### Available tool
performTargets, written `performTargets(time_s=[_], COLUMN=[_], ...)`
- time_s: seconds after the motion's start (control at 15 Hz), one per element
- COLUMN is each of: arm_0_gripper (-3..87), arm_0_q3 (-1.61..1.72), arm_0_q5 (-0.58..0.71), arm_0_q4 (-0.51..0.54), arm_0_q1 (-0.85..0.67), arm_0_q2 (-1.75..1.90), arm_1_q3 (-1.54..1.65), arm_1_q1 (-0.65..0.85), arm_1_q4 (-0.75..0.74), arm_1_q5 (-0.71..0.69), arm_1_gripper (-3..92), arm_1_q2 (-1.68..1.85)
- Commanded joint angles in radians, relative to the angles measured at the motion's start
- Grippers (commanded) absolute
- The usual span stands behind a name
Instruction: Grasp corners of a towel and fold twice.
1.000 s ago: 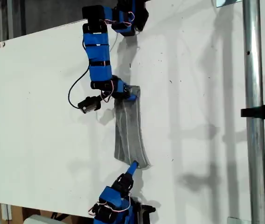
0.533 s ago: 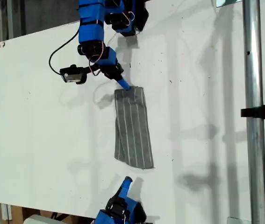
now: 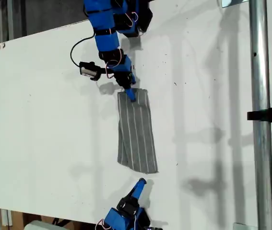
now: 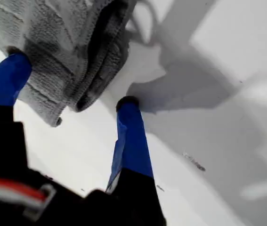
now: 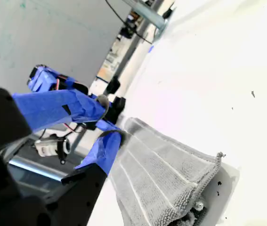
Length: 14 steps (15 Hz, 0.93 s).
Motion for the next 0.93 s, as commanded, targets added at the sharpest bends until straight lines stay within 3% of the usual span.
performTargets(time_s=[0.0, 0.27, 0.33, 0.4, 0.47, 0.73, 0.87], arm_0_gripper=[7.9, 7.8, 7.8, 7.7, 7.6, 7.8, 7.8], arm_0_q3=[-0.014, -0.023, -0.028, -0.034, -0.04, -0.041, -0.043], arm_0_q5=[-0.021, -0.028, -0.026, -0.026, -0.026, -0.005, 0.006], arm_0_q4=[-0.012, -0.008, -0.006, -0.003, 0.006, 0.018, 0.018], arm_0_q1=[0.002, 0.006, 0.006, 0.008, 0.011, 0.005, -0.003], arm_0_q2=[0.008, 0.008, 0.008, 0.008, 0.008, 0.008, 0.008], arm_1_q3=[-0.08, -0.14, -0.155, -0.156, -0.156, -0.264, -0.364], arm_1_q1=[0.012, 0.0, 0.0, 0.0, 0.0, -0.02, -0.087], arm_1_q4=[-0.167, -0.569, -0.577, -0.477, -0.282, 0.75, 1.074], arm_1_q5=[0.023, 0.046, 0.041, 0.04, 0.025, -0.011, 0.069], arm_1_gripper=[35.9, 21.7, 2.3, -0.2, -0.2, -0.2, -0.2], arm_1_q2=[-0.11, -0.327, -0.33, -0.273, -0.158, 0.387, 0.477])
